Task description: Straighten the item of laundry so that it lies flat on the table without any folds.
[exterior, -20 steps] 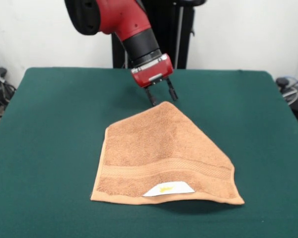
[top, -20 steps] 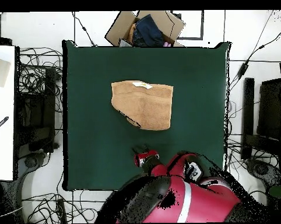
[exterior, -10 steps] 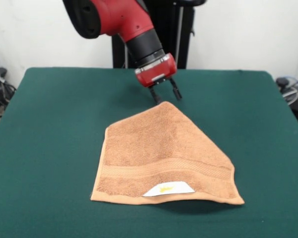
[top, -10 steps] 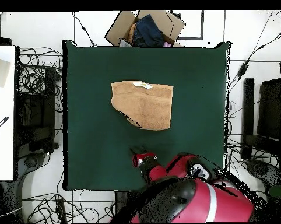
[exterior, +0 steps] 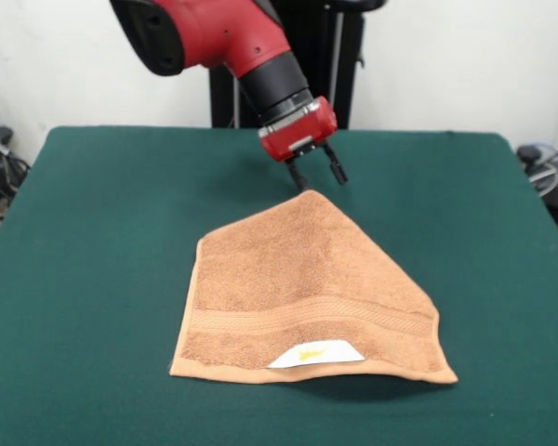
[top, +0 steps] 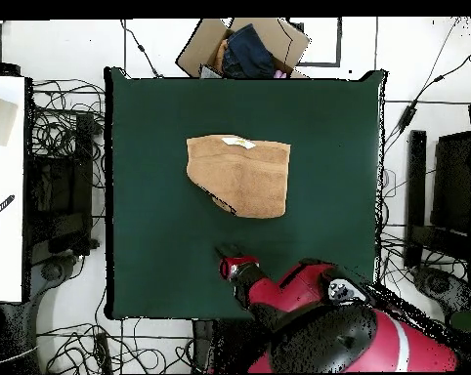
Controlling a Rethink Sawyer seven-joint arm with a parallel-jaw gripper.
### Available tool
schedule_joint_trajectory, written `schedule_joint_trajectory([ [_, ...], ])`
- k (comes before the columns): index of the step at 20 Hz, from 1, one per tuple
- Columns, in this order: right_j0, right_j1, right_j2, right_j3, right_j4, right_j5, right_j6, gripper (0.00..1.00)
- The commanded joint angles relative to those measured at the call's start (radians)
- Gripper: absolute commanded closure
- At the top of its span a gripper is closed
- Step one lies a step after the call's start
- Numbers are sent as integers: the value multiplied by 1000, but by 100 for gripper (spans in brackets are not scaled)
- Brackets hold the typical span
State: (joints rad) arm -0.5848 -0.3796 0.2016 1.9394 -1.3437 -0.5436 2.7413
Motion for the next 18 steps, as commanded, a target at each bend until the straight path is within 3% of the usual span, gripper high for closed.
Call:
schedule_joint_trajectory([
  [1,-67,7,193,2,-8,205,339,0],
  [5,-121,16,252,11,-8,266,318,0],
  [10,-175,40,277,20,72,278,233,0],
  [18,-270,75,371,54,104,323,209,0],
])
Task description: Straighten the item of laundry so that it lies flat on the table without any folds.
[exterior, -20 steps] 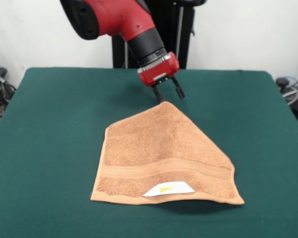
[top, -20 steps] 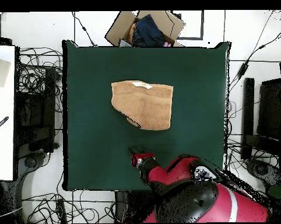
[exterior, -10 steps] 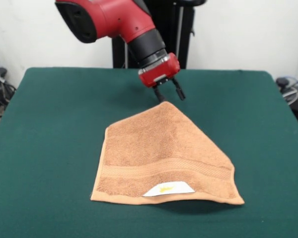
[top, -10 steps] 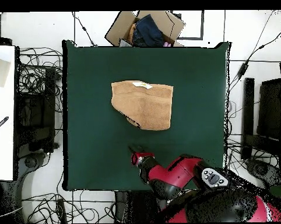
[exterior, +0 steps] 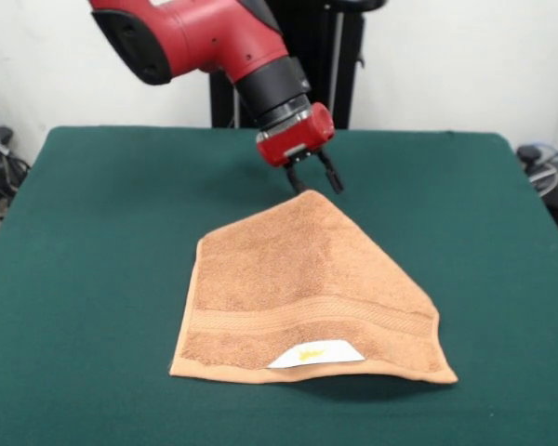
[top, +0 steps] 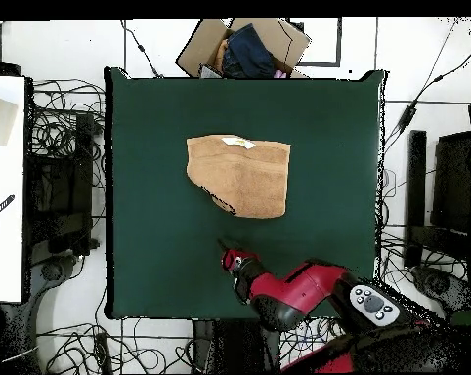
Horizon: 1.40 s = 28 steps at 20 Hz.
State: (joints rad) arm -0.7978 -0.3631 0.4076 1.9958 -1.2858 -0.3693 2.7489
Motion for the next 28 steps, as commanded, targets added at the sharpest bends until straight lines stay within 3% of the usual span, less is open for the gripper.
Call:
schedule_joint_trajectory([
  [1,-66,64,172,1,53,148,194,0],
  [17,-309,203,364,9,161,326,56,0],
  [28,-348,270,397,-49,206,393,-36,0],
])
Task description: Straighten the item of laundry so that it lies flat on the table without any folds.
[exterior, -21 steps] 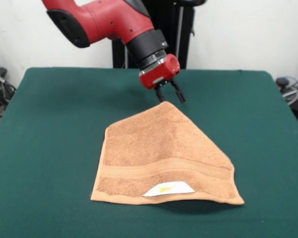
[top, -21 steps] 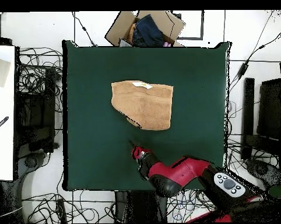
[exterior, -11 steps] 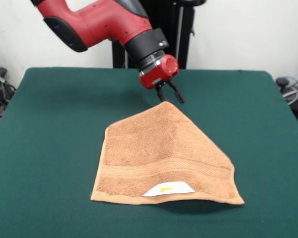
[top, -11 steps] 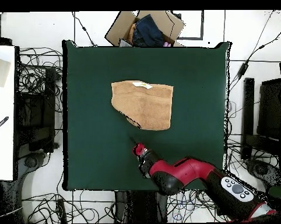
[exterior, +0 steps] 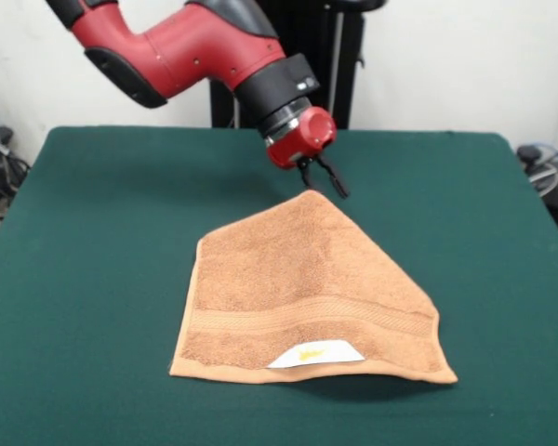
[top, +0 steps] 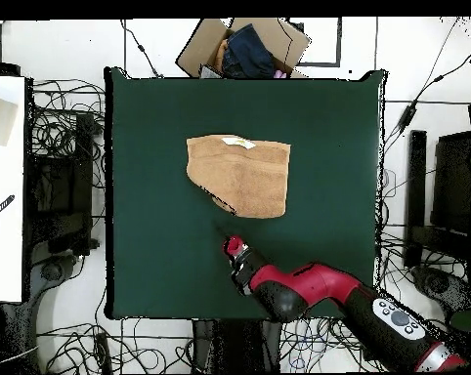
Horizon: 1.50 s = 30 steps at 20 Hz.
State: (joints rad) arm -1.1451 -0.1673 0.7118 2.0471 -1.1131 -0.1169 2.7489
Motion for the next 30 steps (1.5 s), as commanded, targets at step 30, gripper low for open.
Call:
schedule_joint_trajectory([
  [30,-34,147,146,-175,60,270,-174,0],
])
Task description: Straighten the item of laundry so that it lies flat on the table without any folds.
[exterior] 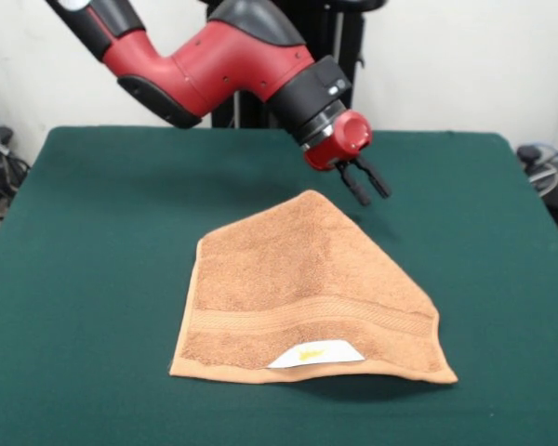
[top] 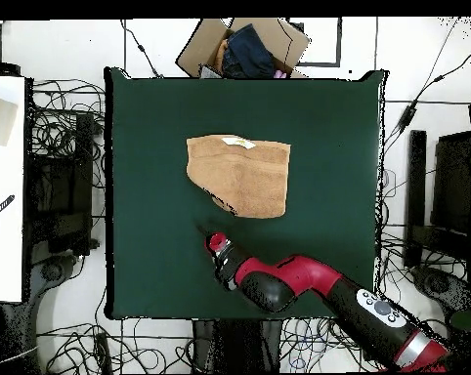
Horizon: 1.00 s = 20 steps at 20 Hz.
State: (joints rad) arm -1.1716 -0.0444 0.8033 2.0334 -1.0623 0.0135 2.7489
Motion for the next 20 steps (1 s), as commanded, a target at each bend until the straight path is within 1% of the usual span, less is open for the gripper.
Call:
schedule_joint_trajectory([
  [1,-14,26,57,-161,11,151,-185,0],
  [6,-52,49,78,-168,16,200,-246,0],
  [13,-76,64,87,-171,8,230,-274,0],
  [20,-128,100,111,-187,26,290,-347,0],
])
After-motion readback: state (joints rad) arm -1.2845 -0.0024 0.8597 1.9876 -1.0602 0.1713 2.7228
